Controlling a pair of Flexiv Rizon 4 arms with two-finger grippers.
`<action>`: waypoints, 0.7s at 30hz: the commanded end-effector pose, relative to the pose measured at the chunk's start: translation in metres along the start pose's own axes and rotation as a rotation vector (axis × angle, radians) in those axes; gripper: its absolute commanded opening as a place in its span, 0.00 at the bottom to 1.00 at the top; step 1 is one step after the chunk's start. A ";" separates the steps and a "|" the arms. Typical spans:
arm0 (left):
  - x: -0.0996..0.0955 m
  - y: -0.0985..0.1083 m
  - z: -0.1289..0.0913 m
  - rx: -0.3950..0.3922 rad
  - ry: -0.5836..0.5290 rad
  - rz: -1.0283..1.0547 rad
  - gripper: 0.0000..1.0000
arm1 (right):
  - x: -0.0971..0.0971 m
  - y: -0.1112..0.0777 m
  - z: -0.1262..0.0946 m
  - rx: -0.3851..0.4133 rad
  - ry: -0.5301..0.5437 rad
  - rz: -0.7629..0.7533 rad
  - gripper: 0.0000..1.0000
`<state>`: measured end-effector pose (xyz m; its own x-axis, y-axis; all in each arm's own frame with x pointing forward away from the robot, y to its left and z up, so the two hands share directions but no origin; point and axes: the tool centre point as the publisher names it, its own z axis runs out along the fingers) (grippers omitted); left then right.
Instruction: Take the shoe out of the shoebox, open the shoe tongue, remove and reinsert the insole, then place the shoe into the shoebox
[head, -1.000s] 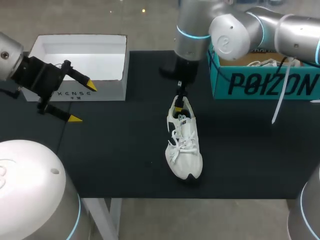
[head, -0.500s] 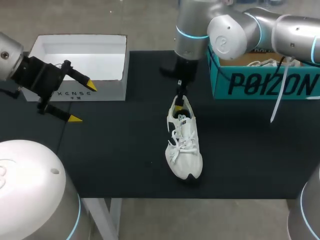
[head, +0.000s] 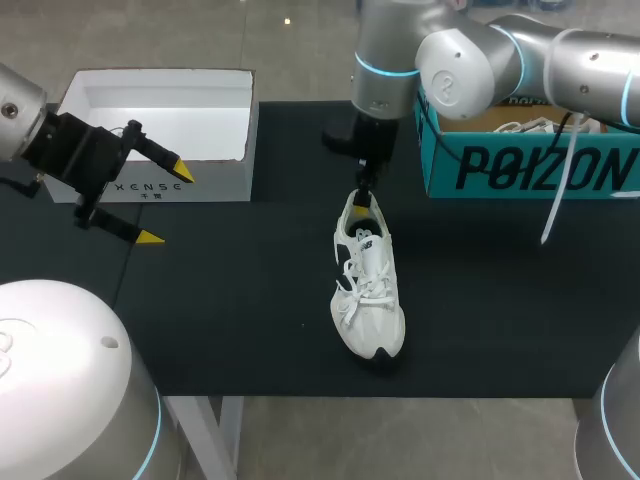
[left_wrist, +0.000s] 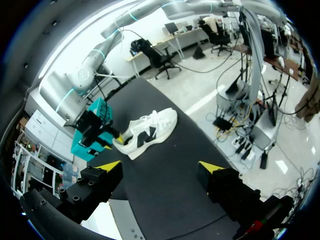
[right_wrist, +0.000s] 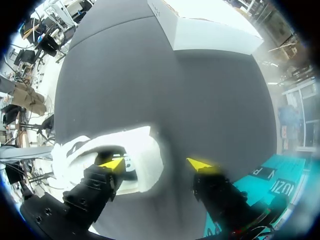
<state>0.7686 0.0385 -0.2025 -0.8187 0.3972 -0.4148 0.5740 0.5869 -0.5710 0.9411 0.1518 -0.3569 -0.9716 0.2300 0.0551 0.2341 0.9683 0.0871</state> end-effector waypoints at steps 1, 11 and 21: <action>0.000 -0.001 0.000 -0.004 0.003 0.000 1.00 | -0.002 0.003 0.003 0.004 0.003 0.000 0.30; 0.000 -0.001 0.000 -0.004 0.003 0.000 1.00 | 0.000 0.003 0.004 0.005 0.004 -0.001 0.08; 0.000 -0.001 0.000 -0.004 0.003 0.000 1.00 | 0.011 0.002 -0.009 -0.008 -0.013 0.006 0.00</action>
<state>0.7686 0.0385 -0.2025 -0.8187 0.3972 -0.4148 0.5740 0.5869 -0.5710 0.9377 0.1570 -0.3556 -0.9714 0.2307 0.0557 0.2349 0.9680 0.0884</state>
